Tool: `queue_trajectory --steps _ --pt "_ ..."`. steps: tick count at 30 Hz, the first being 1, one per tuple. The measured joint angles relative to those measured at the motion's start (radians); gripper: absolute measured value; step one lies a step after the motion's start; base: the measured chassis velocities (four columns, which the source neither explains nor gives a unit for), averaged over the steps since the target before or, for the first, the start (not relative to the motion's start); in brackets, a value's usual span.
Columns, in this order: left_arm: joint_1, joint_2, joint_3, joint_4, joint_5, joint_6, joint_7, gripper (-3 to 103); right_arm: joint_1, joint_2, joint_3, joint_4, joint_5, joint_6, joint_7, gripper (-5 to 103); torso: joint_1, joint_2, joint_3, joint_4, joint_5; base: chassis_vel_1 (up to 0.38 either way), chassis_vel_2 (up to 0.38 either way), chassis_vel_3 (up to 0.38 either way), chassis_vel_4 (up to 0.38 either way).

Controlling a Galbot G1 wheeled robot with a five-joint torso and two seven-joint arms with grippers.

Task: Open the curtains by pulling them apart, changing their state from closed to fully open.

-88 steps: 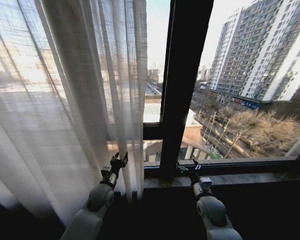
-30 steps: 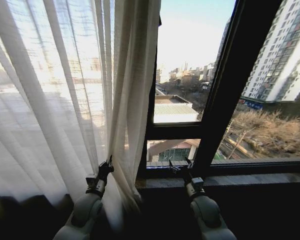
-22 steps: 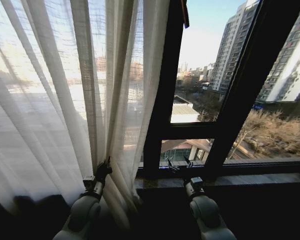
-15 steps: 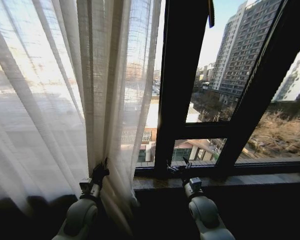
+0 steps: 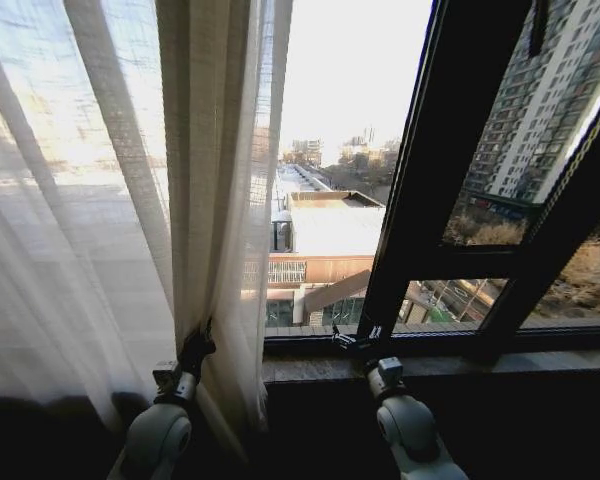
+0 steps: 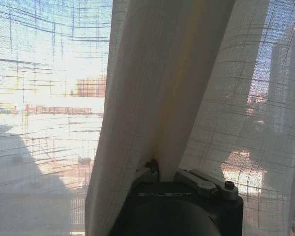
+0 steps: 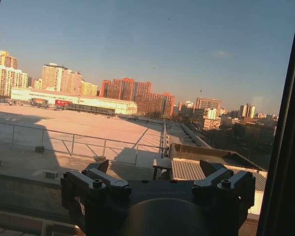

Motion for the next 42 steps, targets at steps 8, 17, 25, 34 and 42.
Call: queue_trajectory --steps 8,17,25,34,42 --pt "0.022 -0.004 -0.021 -0.024 0.000 -0.003 0.001 0 -0.002 0.003 -0.018 0.007 0.000 0.000 0.000 100 0.000 0.000 0.000 0.0005 -0.0005 0.253 0.266 -0.257 -0.281" --pt "0.047 -0.016 -0.062 -0.058 -0.004 -0.003 0.001 0 -0.009 -0.010 -0.021 0.015 0.001 0.000 0.004 100 0.000 0.000 0.000 -0.0007 0.0006 0.010 -0.002 -0.005 -0.005" --pt "0.061 -0.021 -0.195 -0.022 -0.010 -0.011 -0.008 0 -0.003 -0.024 -0.040 0.005 0.007 0.003 0.004 100 0.000 0.000 0.000 0.0002 -0.0008 0.000 0.000 0.000 0.000" --pt "0.046 -0.025 -0.389 0.023 -0.069 0.003 -0.175 0 0.004 -0.036 -0.052 -0.008 0.032 0.008 -0.001 100 0.000 0.000 0.000 -0.0002 0.0001 0.000 0.000 0.000 0.000" --pt "0.047 -0.034 -0.519 0.053 -0.084 0.026 -0.429 0 0.004 -0.055 -0.068 -0.017 0.058 0.027 -0.005 100 0.000 0.000 0.000 0.0000 -0.0003 0.000 0.000 0.000 0.000"
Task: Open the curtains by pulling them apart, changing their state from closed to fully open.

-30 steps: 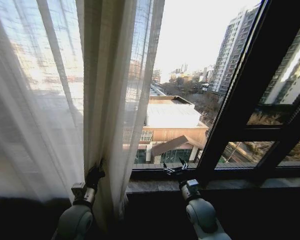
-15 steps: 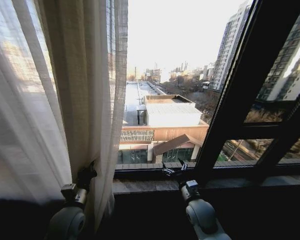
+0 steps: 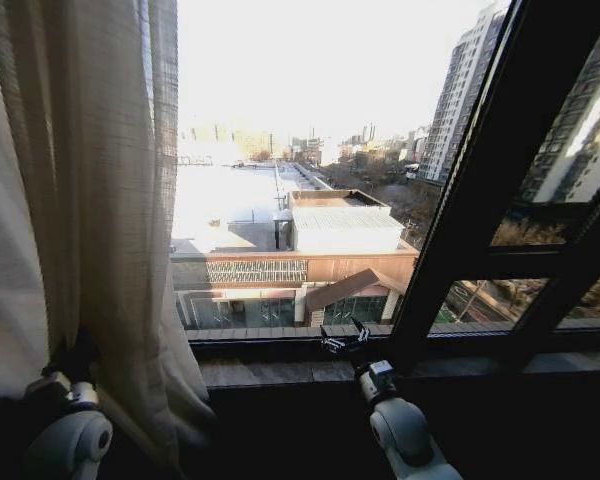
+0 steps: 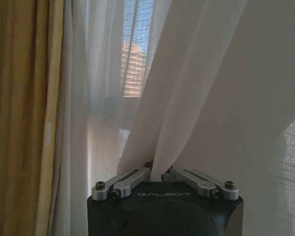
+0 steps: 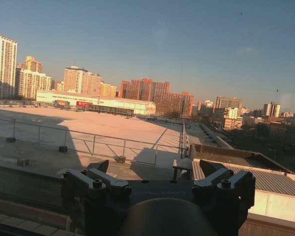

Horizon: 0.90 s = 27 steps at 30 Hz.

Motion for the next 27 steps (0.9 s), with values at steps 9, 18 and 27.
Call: queue_trajectory --steps 9,18,27 --pt "0.055 0.015 -0.035 -0.035 0.011 0.036 -0.053 10 0.017 -0.010 -0.014 -0.031 0.024 0.004 -0.003 100 0.000 0.000 0.000 0.0001 0.0002 0.000 0.000 0.000 0.000" --pt "0.128 -0.024 0.088 -0.181 0.049 0.059 0.263 42 0.035 0.002 -0.026 -0.060 0.026 0.006 -0.004 100 0.000 0.000 0.000 -0.0002 0.0004 0.000 0.000 0.000 0.000" --pt "0.178 -0.015 0.122 -0.262 0.027 0.128 0.359 74 0.042 0.022 -0.018 -0.100 0.025 0.020 -0.004 100 0.000 0.000 0.000 -0.0001 0.0005 0.000 0.000 0.000 0.000"
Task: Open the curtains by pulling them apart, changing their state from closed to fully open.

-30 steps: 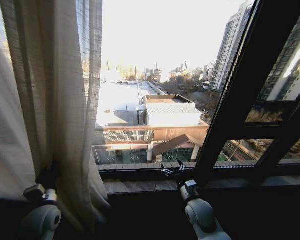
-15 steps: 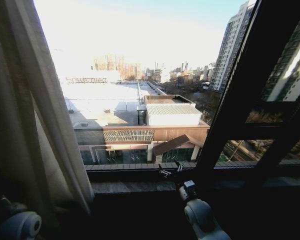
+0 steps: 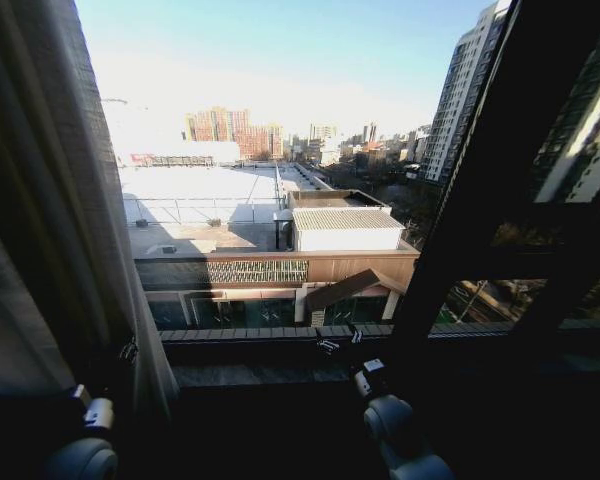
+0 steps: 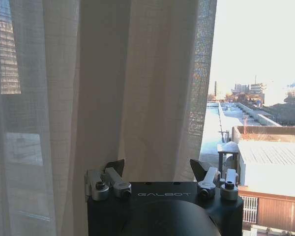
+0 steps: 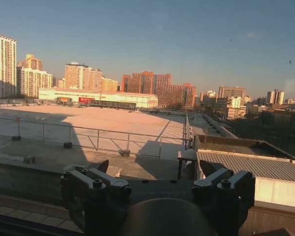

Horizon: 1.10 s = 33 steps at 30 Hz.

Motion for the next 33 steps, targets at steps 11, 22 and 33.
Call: queue_trajectory --steps 11,22,33 --pt "-0.091 0.135 0.024 0.105 -0.070 -0.005 0.131 100 0.013 0.012 0.003 -0.018 -0.007 0.003 0.000 100 0.000 0.000 0.000 -0.0002 -0.0003 0.000 0.000 0.000 0.000" --pt "-0.306 0.259 0.157 0.349 -0.106 -0.071 0.162 88 0.010 0.047 0.010 -0.042 -0.057 0.010 0.005 100 0.000 0.000 0.000 -0.0001 -0.0003 0.000 0.000 0.000 0.000" --pt "-0.423 0.233 0.229 0.419 -0.119 -0.075 0.110 49 0.025 0.061 0.012 -0.050 -0.081 0.011 0.014 100 0.000 0.000 0.000 0.0000 -0.0003 0.000 0.000 0.000 0.000"
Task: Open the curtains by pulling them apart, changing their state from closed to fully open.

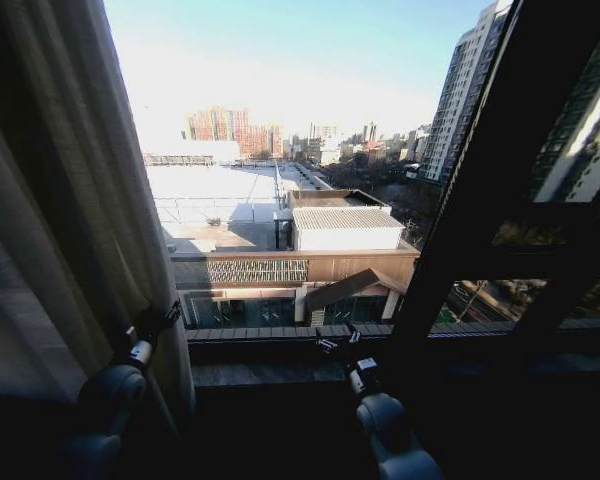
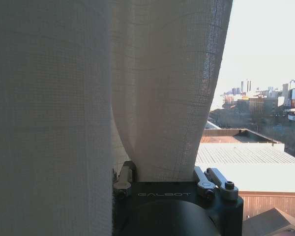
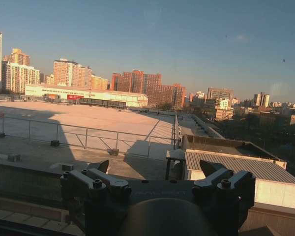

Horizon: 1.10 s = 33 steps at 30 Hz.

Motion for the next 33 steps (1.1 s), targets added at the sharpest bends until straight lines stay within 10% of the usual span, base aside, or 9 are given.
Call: queue_trajectory --steps 14,22,33 --pt "-0.020 -0.009 -0.010 0.024 -0.003 0.019 -0.047 1 0.011 0.008 -0.010 -0.009 -0.012 -0.003 0.003 100 0.000 0.000 0.000 0.0001 0.0001 0.000 0.000 0.000 0.000" --pt "-0.023 -0.029 -0.021 0.037 0.006 0.020 -0.073 0 0.012 0.002 -0.011 -0.018 -0.012 -0.003 0.003 100 0.000 0.000 0.000 0.0000 0.0002 0.000 0.000 0.000 0.000" --pt "-0.151 -0.085 -0.198 0.197 0.078 0.003 -0.437 0 0.017 -0.010 -0.018 -0.030 -0.011 -0.003 0.000 100 0.000 0.000 0.000 -0.0002 0.0001 0.000 0.000 0.000 0.000"
